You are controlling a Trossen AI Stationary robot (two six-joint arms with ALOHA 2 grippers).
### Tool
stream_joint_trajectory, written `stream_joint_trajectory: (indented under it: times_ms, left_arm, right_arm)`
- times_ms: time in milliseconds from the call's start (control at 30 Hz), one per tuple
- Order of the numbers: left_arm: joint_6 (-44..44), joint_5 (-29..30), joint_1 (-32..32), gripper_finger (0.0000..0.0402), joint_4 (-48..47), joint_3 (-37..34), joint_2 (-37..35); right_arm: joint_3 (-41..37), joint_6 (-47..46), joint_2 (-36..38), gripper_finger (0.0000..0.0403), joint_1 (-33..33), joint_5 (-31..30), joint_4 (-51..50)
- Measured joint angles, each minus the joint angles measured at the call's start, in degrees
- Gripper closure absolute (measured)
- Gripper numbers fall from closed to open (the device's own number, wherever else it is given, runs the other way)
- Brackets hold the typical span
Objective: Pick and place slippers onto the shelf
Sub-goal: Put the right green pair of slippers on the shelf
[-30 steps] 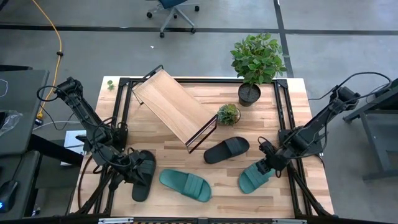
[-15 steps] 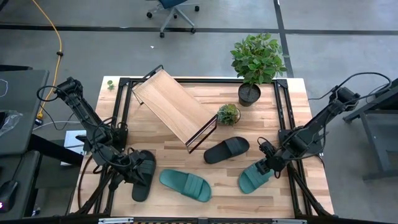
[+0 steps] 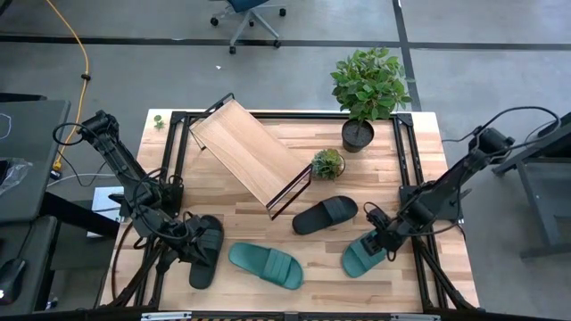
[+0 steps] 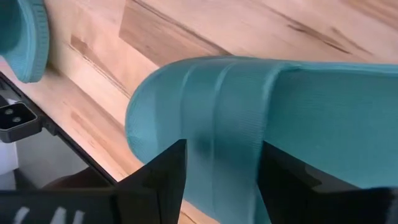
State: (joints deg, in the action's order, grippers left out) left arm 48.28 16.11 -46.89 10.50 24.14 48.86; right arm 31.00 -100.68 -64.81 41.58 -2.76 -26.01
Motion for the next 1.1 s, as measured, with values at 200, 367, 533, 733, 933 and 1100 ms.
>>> stream_joint_trajectory:
  times_ms: [200,367,533,733,933,1100]
  left_arm:
    - [0.0,0.0,0.0,0.0401,0.0,0.0,0.0]
    - [0.0,0.0,0.0,0.0401,0.0,0.0,0.0]
    - [0.0,0.0,0.0,0.0401,0.0,0.0,0.0]
    - [0.0,0.0,0.0,0.0401,0.0,0.0,0.0]
    - [0.0,0.0,0.0,0.0401,0.0,0.0,0.0]
    - [0.0,-0.1,0.0,0.0401,0.0,0.0,0.0]
  right_arm:
    - [0.0,0.1,-2.5,0.0265,0.0,-0.1,3.7]
    - [0.0,0.0,-4.3,0.0306,0.0,0.0,4.5]
    - [0.0,0.0,-4.6,0.0345,0.0,0.0,4.6]
    - [0.0,0.1,-4.6,0.0388,0.0,0.0,4.6]
    - [0.0,0.1,-4.1,0.0399,0.0,0.0,5.8]
    - [0.0,0.2,-2.4,0.0400,0.1,-0.1,8.5]
